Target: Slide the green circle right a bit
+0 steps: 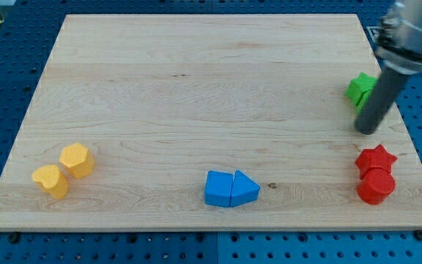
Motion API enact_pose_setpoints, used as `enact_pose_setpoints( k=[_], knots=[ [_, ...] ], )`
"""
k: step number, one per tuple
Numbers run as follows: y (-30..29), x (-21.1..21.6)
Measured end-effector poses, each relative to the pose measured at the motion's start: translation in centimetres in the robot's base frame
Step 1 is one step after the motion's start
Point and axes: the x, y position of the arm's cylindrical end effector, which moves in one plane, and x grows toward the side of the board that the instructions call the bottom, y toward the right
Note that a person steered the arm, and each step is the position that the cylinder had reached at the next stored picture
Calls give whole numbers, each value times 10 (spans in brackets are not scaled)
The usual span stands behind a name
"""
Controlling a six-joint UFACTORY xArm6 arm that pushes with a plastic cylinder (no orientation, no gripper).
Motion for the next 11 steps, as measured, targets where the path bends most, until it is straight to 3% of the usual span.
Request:
enact_pose_setpoints(
  k=[1, 2, 5, 9, 11],
  knots=[
    [40, 1],
    [58, -32],
    [59, -50],
    [-29, -36],
    [-23, -17]
  ],
)
